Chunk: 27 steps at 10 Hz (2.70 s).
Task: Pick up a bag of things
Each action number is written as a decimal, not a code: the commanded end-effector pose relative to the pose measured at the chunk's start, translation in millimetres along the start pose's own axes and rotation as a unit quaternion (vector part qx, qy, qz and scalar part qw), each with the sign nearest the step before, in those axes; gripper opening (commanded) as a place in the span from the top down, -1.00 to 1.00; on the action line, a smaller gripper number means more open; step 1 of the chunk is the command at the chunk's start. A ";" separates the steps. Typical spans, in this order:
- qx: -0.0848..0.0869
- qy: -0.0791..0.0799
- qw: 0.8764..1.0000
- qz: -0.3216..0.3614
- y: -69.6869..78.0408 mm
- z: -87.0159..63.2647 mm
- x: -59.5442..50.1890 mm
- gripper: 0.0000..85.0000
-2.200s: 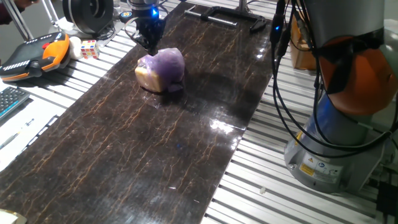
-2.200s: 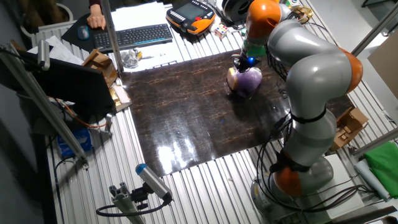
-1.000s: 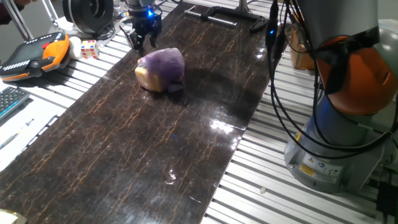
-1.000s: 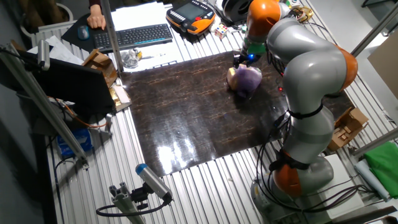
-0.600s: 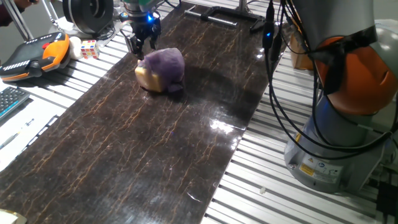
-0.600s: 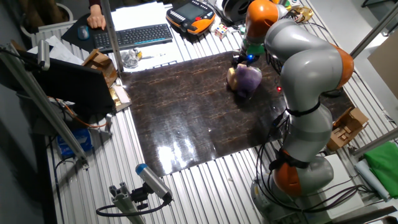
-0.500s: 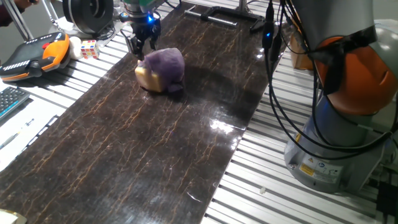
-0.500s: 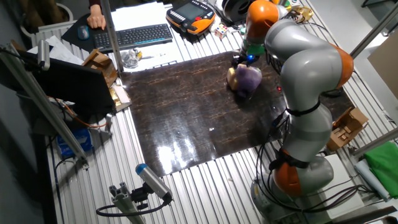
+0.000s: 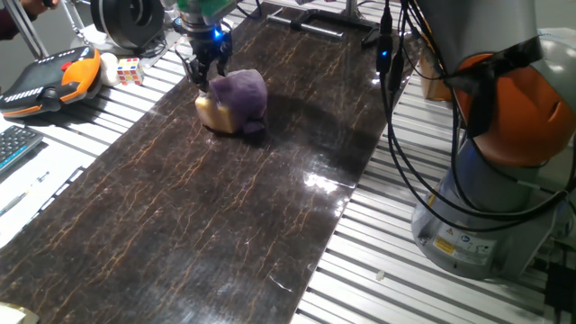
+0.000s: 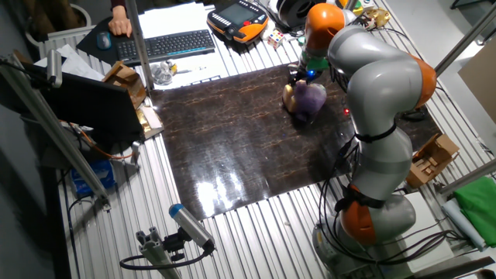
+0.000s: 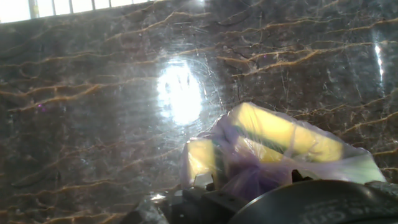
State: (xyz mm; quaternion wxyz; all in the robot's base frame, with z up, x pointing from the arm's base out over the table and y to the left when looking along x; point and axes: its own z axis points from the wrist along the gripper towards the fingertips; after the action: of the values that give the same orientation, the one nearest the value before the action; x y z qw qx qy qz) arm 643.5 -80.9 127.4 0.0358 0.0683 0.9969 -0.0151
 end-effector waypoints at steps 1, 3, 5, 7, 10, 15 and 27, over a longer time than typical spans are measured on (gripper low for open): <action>0.000 0.000 1.000 0.000 -0.1 0.6 0.0 -0.51; 0.000 0.000 1.000 -0.001 0.5 2.0 -0.1 -0.47; 0.000 -0.001 1.000 -0.005 0.2 5.0 -0.5 -0.36; -0.001 -0.003 1.000 -0.006 0.2 7.0 -0.8 -0.18; -0.002 -0.004 1.000 -0.012 -0.6 7.5 -0.5 0.24; -0.007 0.000 1.000 -0.021 -2.0 3.8 1.0 0.98; 0.014 0.010 1.000 0.010 31.1 -85.7 31.6 0.98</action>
State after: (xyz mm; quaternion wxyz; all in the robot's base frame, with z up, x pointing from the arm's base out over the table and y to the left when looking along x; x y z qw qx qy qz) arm 609.6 -42.0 207.3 0.0248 0.0781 0.9962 -0.0280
